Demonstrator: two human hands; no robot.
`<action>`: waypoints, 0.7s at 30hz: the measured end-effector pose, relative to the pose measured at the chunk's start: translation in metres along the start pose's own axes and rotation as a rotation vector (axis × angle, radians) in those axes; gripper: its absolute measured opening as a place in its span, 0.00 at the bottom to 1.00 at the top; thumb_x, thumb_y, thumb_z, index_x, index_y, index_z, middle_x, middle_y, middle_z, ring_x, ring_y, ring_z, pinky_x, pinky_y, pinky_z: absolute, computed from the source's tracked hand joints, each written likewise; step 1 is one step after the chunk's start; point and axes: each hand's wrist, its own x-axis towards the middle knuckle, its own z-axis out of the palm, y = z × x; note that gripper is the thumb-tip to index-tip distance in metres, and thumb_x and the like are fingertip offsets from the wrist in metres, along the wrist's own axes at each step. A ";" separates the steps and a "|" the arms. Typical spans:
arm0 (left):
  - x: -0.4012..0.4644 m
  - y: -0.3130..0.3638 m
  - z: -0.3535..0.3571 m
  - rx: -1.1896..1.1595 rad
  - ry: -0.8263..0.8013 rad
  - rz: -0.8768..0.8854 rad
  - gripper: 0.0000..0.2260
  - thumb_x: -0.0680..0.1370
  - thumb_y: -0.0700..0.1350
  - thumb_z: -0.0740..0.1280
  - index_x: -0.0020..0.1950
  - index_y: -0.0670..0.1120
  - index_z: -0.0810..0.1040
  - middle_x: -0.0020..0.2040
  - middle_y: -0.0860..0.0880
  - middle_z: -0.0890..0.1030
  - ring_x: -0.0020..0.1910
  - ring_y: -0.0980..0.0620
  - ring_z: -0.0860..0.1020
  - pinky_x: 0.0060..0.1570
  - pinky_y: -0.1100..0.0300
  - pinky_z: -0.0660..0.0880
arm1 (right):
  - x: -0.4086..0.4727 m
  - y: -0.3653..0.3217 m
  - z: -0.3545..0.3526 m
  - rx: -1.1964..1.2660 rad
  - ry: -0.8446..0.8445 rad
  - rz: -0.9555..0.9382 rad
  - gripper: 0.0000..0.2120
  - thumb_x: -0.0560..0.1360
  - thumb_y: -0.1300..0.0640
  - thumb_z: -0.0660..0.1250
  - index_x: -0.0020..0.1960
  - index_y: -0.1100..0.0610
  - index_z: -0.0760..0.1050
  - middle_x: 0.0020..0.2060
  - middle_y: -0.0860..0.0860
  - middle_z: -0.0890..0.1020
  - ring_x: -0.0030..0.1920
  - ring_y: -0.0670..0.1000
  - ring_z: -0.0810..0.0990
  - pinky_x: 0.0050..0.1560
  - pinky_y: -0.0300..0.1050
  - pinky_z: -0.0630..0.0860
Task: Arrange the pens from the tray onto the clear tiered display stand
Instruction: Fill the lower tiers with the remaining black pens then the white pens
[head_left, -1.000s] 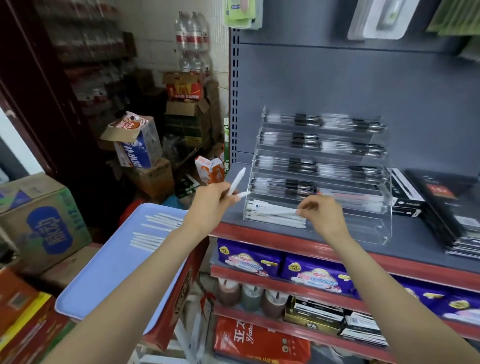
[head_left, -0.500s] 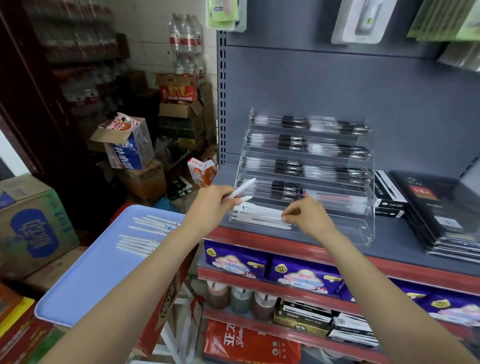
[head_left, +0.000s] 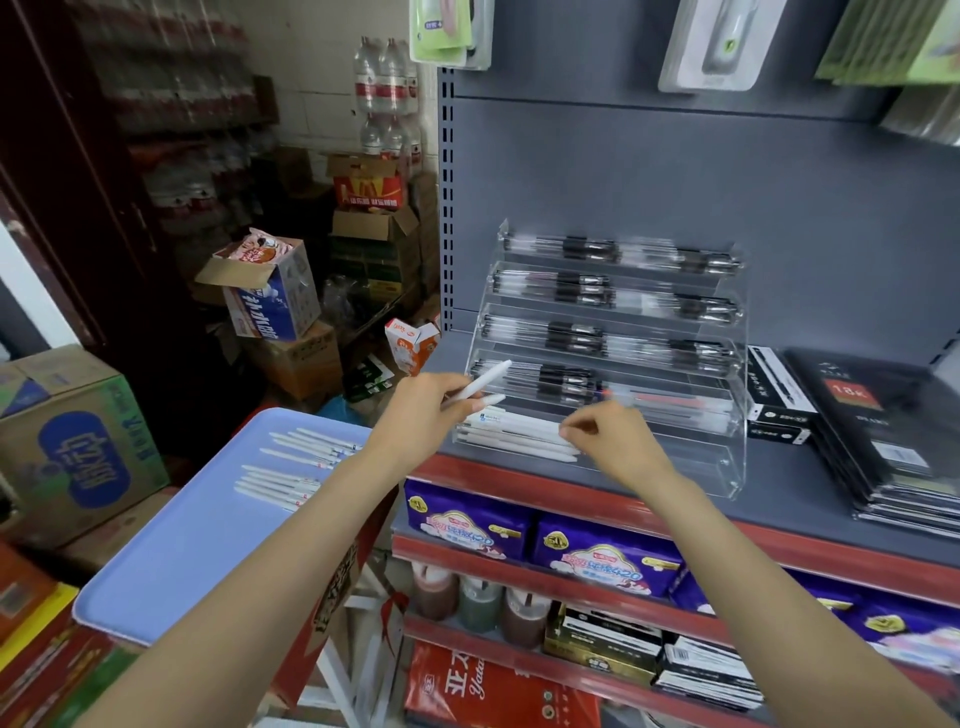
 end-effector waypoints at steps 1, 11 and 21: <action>-0.001 0.001 0.000 0.003 -0.006 0.008 0.06 0.77 0.46 0.66 0.43 0.46 0.79 0.31 0.49 0.74 0.29 0.54 0.68 0.29 0.65 0.63 | 0.000 -0.005 -0.002 0.035 0.057 -0.028 0.09 0.77 0.56 0.65 0.52 0.58 0.82 0.46 0.50 0.83 0.41 0.44 0.76 0.42 0.28 0.69; 0.006 0.017 0.008 -0.016 -0.042 0.082 0.09 0.77 0.46 0.67 0.47 0.41 0.81 0.31 0.49 0.71 0.29 0.55 0.65 0.30 0.64 0.61 | -0.001 -0.029 -0.001 0.706 0.020 -0.072 0.03 0.73 0.68 0.67 0.46 0.65 0.80 0.33 0.55 0.81 0.30 0.42 0.80 0.38 0.32 0.77; 0.015 0.002 0.009 0.083 0.077 0.073 0.15 0.81 0.43 0.58 0.67 0.46 0.71 0.39 0.51 0.65 0.35 0.51 0.67 0.37 0.57 0.63 | 0.008 0.014 0.003 0.584 0.251 0.151 0.03 0.74 0.66 0.67 0.46 0.62 0.80 0.33 0.51 0.81 0.34 0.46 0.80 0.43 0.34 0.78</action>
